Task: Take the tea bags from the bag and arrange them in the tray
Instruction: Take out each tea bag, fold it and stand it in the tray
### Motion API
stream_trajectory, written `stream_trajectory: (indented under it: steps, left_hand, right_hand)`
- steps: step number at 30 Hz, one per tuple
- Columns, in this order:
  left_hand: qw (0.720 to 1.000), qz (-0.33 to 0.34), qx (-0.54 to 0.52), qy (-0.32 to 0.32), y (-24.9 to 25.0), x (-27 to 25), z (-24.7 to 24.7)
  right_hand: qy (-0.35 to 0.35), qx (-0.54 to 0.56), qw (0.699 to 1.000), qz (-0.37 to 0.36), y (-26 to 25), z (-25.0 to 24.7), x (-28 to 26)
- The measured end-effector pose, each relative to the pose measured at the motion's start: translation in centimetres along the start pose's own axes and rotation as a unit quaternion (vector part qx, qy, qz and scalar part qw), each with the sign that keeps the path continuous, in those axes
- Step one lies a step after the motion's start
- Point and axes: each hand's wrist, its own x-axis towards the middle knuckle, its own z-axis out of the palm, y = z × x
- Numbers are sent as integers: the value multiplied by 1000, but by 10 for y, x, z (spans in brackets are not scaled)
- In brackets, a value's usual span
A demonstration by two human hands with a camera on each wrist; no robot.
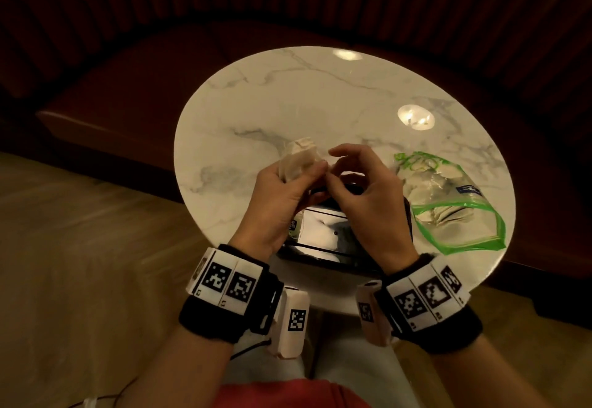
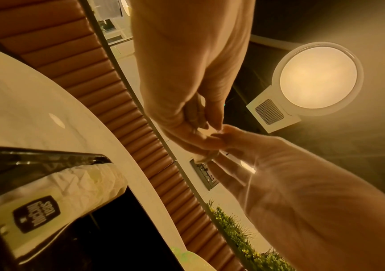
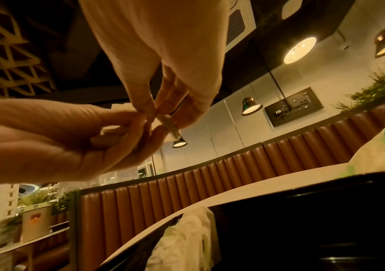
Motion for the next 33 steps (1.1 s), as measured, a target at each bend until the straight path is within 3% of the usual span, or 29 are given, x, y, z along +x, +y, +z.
stream_trajectory:
  steps: [5, 11, 15, 19, 22, 27, 33]
  left_hand:
    - [1000, 15, 7, -7, 3, 0, -5]
    - [997, 22, 64, 31, 0, 3, -9]
    - [992, 39, 119, 23, 2, 4, -14]
    - [984, 46, 173, -15, 5, 3, -18]
    - [984, 47, 172, -10, 5, 6, -22]
    - [996, 24, 87, -20, 3, 7, -23]
    - [999, -34, 7, 15, 5, 9, -21]
  right_hand:
    - [-14, 35, 999, -1, -2, 0, -3]
    - [-20, 78, 997, 13, -5, -9, -1]
    - [-26, 14, 999, 30, 0, -15, 11]
    - [-137, -44, 988, 57, 3, -18, 20]
    - [-126, -59, 989, 48, 2, -16, 25]
    - [-67, 43, 994, 78, 1, -18, 28]
    - [-38, 207, 963, 167, 6, -13, 23]
